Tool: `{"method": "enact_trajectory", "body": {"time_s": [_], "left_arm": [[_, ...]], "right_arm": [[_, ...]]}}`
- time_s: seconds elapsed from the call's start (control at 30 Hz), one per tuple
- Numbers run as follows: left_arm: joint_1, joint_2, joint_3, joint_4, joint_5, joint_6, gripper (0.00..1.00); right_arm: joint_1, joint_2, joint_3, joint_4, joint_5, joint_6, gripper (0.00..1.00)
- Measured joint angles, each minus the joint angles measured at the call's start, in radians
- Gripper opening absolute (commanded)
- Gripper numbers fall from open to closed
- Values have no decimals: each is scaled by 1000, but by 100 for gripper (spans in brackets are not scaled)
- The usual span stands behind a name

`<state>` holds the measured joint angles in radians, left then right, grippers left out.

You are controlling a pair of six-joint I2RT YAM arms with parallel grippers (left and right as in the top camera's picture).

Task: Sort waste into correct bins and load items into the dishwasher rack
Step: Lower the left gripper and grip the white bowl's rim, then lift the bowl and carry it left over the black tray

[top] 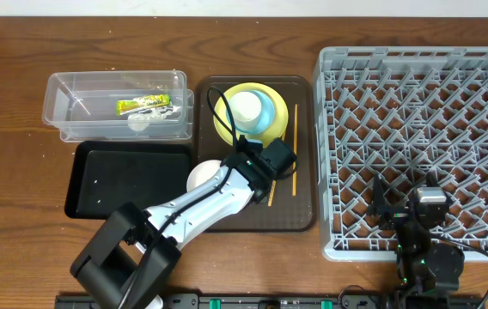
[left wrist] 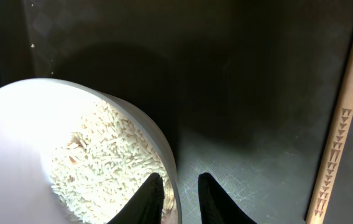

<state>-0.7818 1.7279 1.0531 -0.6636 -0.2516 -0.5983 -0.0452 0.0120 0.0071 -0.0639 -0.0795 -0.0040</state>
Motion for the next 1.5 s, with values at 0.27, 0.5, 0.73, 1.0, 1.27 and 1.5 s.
{"method": "enact_trajectory", "body": {"time_s": [0.27,0.5,0.73,1.0,1.27,1.5], "left_arm": [[0,0,-10,6,-3,0,23],[0,0,-34,12,-3,0,23],[0,0,-34,38,-4,-5,9],[0,0,-34,32,-10,-4,6],[0,-1,-34,24,-9,-3,6],[-3,-79,-34,-33,29,-3,6]], "right_arm": [[0,0,0,0,0,0,99],[0,0,0,0,0,0,99],[0,0,0,0,0,0,99],[0,0,0,0,0,0,99],[0,0,0,0,0,0,99],[0,0,0,0,0,0,99]]}}
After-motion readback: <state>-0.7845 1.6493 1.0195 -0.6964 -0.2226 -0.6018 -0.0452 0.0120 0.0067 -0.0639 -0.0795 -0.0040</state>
